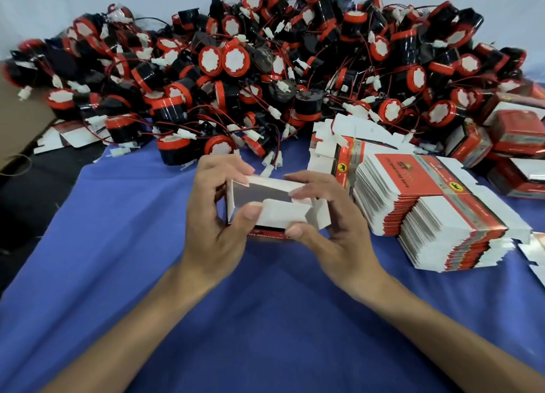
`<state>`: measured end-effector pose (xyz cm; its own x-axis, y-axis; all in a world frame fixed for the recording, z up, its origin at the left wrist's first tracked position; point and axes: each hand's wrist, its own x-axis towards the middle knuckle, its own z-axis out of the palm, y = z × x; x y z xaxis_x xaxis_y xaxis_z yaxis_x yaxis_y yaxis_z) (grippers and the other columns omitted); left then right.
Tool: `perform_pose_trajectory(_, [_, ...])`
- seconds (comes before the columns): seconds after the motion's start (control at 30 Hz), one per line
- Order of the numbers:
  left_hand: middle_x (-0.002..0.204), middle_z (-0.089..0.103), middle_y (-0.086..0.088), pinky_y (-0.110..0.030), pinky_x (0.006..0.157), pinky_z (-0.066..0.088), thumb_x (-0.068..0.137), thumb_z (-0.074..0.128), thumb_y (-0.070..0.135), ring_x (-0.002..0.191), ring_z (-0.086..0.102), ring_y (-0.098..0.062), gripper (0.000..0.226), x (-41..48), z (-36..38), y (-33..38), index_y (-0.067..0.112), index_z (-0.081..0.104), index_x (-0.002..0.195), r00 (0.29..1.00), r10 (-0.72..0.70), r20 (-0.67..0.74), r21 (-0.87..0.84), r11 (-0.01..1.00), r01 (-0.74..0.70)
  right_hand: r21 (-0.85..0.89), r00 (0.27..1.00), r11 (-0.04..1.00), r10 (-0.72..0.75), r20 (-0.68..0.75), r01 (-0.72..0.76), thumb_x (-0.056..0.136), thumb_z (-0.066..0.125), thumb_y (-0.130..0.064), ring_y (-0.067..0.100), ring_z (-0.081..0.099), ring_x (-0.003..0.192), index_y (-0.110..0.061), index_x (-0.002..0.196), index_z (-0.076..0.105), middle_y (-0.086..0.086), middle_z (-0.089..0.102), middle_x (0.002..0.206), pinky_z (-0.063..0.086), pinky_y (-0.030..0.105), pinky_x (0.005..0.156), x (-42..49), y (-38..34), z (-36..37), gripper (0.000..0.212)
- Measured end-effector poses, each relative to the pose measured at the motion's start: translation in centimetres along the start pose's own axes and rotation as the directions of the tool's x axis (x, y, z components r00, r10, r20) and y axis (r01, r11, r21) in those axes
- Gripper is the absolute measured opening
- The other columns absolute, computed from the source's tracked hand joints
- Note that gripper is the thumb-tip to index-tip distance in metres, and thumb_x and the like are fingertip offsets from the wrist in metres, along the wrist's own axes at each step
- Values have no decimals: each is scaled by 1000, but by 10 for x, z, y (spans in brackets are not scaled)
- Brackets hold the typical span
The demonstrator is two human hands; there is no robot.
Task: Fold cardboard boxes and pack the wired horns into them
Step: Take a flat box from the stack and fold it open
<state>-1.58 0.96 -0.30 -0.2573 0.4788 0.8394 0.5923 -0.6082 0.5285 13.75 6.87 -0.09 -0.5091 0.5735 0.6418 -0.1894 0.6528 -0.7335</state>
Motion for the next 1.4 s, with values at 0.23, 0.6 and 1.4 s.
perform_pose_trajectory(0.23, [103,48,0,-42,76,48,98,25,63,90,57,-37,57,-3,0,-1,11,49,93,997,64,41,37,997,-66,-14,999,999,30,25,-29,81,66,-44,9,52,116,-22,93,59,8,54,118,39,20,95,-1,4,-1,26])
perform_pose_trajectory(0.6, [106,42,-3,-48,72,50,99,34,58,88,64,-34,46,2,3,11,15,46,90,987,151,-47,-50,987,-153,69,996,996,-49,-72,54,84,66,-39,11,55,118,-18,103,59,4,55,123,40,22,96,-7,-6,5,30])
perform_pose_trajectory(1.4, [114,52,5,-16,87,40,86,11,80,106,54,-6,53,-15,7,-3,32,34,85,980,-145,139,-65,986,155,-72,995,997,-20,-98,13,80,66,-22,5,57,108,-18,76,58,8,59,113,40,18,91,-5,0,1,10])
